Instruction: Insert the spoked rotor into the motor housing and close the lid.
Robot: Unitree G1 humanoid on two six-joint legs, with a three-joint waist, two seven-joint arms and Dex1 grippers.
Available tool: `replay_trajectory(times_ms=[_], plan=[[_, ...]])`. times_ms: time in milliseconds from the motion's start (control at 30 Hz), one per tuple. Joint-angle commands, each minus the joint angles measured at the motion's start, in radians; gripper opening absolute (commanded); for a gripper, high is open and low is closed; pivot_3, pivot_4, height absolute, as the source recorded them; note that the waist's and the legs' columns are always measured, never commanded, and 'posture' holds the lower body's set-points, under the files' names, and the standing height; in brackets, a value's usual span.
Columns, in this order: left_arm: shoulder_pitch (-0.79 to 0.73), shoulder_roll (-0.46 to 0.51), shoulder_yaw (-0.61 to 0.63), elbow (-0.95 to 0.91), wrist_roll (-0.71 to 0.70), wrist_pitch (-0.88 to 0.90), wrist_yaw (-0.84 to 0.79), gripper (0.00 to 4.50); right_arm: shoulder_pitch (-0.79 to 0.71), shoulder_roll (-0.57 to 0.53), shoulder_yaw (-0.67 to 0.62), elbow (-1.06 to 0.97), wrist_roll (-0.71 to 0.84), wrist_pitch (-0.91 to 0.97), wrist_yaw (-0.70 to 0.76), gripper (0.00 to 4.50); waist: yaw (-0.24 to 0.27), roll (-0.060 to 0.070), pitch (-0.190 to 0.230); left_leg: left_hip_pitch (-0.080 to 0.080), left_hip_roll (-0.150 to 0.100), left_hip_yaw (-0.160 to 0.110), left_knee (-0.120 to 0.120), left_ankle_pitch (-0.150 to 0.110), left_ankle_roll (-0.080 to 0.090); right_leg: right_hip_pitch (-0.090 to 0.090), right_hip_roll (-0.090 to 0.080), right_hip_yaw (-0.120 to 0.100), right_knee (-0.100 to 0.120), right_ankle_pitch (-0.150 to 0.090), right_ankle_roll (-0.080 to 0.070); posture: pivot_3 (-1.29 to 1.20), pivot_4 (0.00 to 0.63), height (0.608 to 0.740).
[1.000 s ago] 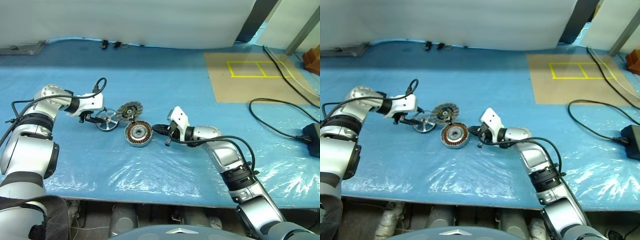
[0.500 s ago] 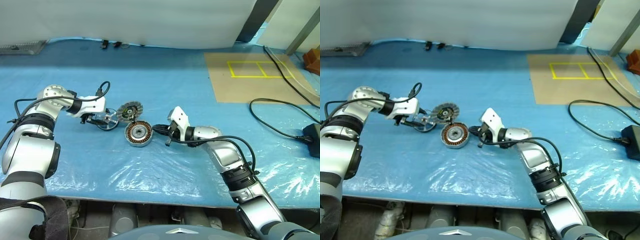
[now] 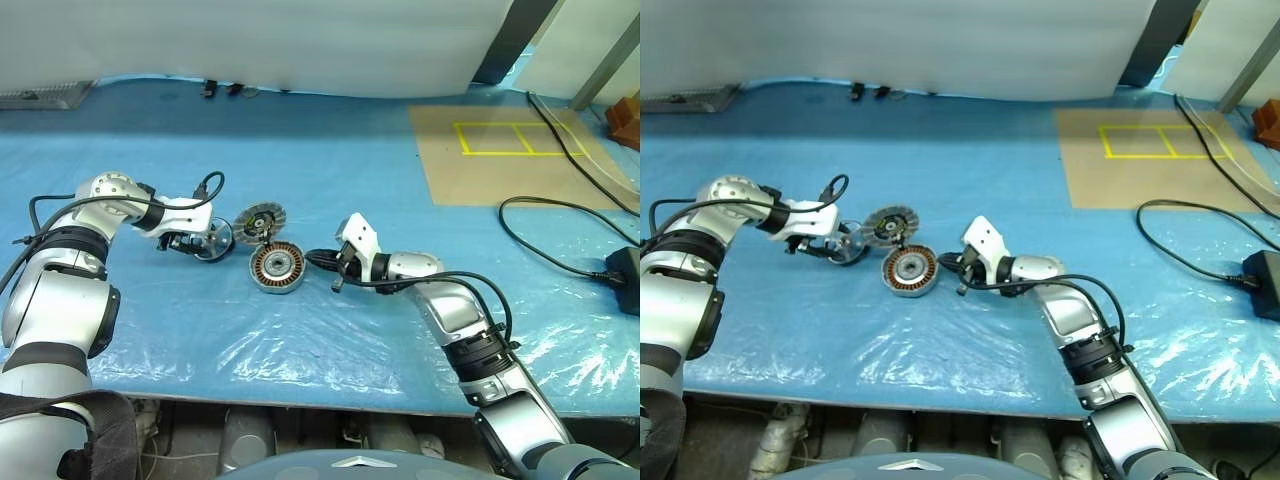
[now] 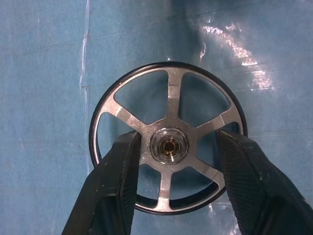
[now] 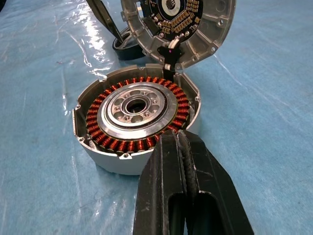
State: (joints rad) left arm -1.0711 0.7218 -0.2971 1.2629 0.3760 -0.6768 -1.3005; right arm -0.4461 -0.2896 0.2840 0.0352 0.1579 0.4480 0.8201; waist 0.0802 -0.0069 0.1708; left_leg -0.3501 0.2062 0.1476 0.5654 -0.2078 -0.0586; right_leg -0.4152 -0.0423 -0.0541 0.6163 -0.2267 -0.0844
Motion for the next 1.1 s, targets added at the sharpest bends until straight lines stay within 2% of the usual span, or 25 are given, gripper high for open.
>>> replay_trajectory(times_ms=[33,200,300,367,600,833,967,1100], plan=[[-0.029,0.022,-0.004,0.003,0.008,-0.013,0.019,2.52,-0.002,-0.006,-0.015,-0.062,0.025,0.01,0.006,0.0,0.0,0.0,0.0,0.0,0.0,0.0,0.0,0.0,0.0,0.0,0.0,0.0,0.0,0.0,0.0,0.0,0.15,0.74],[-0.028,0.016,0.001,0.008,0.0,-0.002,0.001,2.52,-0.003,-0.012,-0.02,-0.086,0.04,0.034,0.013,0.0,0.0,0.0,0.0,0.0,0.0,0.0,0.0,0.0,0.0,0.0,0.0,0.0,0.0,0.0,0.0,0.0,0.15,0.74],[-0.025,0.016,0.008,0.011,-0.007,0.012,-0.01,1.94,-0.008,-0.017,-0.026,-0.094,0.048,0.043,0.014,0.0,0.0,0.0,0.0,0.0,0.0,0.0,0.0,0.0,0.0,0.0,0.0,0.0,0.0,0.0,0.0,0.0,0.15,0.74],[-0.021,0.015,0.01,0.009,-0.01,0.012,-0.01,1.32,-0.01,-0.021,-0.031,-0.096,0.052,0.046,0.013,0.0,0.002,0.0,0.0,0.0,0.0,0.0,0.0,0.0,0.0,0.0,0.0,0.0,0.0,0.0,0.0,0.0,0.15,0.74],[0.003,0.016,0.048,0.001,-0.062,0.008,-0.043,1.3,-0.013,-0.038,-0.043,-0.102,0.066,0.054,0.017,0.0,0.004,0.0,0.0,0.0,0.0,0.0,0.0,0.0,0.0,0.0,0.0,0.0,0.0,0.0,0.0,0.0,0.15,0.74],[0.045,0.059,0.169,-0.079,-0.248,0.089,-0.252,1.3,0.016,-0.062,-0.066,-0.175,0.14,0.076,0.077,0.0,0.01,-0.002,0.001,0.0,0.0,0.0,0.001,0.0,0.0,-0.002,0.0,0.0,0.001,0.0,0.0,0.0,0.15,0.74],[0.199,0.112,0.201,-0.311,-0.449,0.25,-0.314,1.3,0.042,-0.077,-0.062,-0.205,0.162,0.053,0.106,0.0,0.012,-0.002,0.001,0.0,0.001,0.001,-0.001,-0.001,-0.001,-0.003,0.0,0.0,0.002,0.0,0.0,0.0,0.15,0.74],[0.459,0.167,0.276,-0.71,-0.641,0.526,-0.306,1.3,0.05,-0.092,-0.063,-0.203,0.179,0.019,0.146,0.0,0.012,-0.002,0.001,0.0,0.002,0.001,-0.001,-0.001,-0.002,-0.006,-0.001,0.0,0.004,0.0,0.0,0.0,0.15,0.74]])
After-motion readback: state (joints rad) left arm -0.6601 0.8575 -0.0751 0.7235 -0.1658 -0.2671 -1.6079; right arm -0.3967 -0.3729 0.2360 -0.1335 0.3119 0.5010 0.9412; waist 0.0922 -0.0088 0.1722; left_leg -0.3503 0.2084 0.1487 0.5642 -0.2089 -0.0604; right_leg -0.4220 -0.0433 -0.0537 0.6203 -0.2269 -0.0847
